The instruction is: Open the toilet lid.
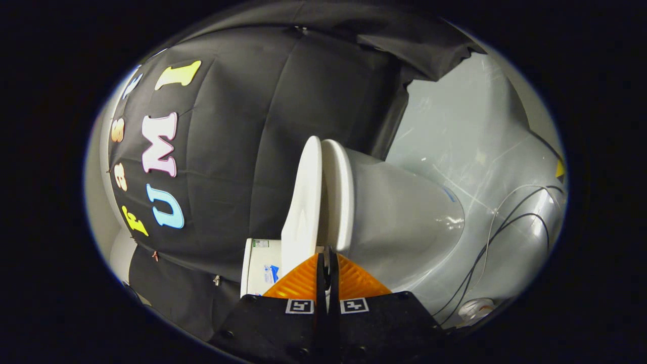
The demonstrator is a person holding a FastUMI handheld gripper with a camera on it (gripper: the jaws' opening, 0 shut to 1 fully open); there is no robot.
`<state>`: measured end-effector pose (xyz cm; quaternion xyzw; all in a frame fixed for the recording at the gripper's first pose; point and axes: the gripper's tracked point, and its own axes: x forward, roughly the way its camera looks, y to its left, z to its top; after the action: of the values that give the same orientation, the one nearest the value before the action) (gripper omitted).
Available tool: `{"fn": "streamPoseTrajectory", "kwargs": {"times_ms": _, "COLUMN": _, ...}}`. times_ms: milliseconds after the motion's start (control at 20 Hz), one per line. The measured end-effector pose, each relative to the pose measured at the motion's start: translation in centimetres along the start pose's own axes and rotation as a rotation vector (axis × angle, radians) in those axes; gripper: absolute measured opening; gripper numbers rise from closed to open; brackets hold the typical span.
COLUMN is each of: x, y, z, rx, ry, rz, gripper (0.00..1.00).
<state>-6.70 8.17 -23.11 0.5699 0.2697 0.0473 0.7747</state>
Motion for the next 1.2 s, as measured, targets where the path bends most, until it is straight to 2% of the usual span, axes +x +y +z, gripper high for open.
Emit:
{"fn": "streamPoseTrajectory", "kwargs": {"times_ms": 200, "x": -0.9, "y": 4.3, "z": 0.6, "rx": -0.091, "ry": -0.034, "rz": 0.002, "gripper": 0.05}}
{"fn": "streamPoseTrajectory", "kwargs": {"times_ms": 450, "x": -2.2, "y": 9.3, "z": 0.1, "rx": -0.242, "ry": -0.081, "rz": -0.041, "gripper": 0.05}}
{"fn": "streamPoseTrajectory", "kwargs": {"times_ms": 800, "x": -3.0, "y": 17.8, "z": -2.0, "rx": -0.449, "ry": -0.125, "rz": -0.045, "gripper": 0.05}}
{"fn": "streamPoseTrajectory", "kwargs": {"times_ms": 1200, "x": -2.8, "y": 24.0, "z": -4.9, "rx": -0.665, "ry": -0.178, "rz": -0.141, "gripper": 0.05}}
